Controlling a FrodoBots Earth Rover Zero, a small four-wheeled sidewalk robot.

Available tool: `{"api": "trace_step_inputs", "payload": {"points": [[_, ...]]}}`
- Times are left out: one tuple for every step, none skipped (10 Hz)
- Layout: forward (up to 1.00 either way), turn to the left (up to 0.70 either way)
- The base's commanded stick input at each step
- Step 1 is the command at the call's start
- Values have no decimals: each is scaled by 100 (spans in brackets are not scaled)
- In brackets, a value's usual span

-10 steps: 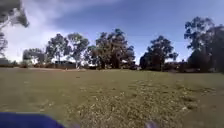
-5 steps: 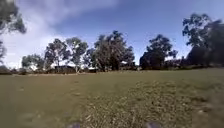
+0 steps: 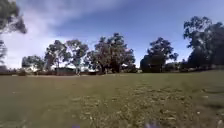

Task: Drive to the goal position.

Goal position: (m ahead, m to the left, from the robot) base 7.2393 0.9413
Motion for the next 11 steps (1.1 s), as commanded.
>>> {"api": "trace_step_inputs", "payload": {"points": [[70,0],[70,0],[70,0],[70,0],[70,0],[70,0],[70,0],[70,0],[70,0],[70,0],[70,0]]}}
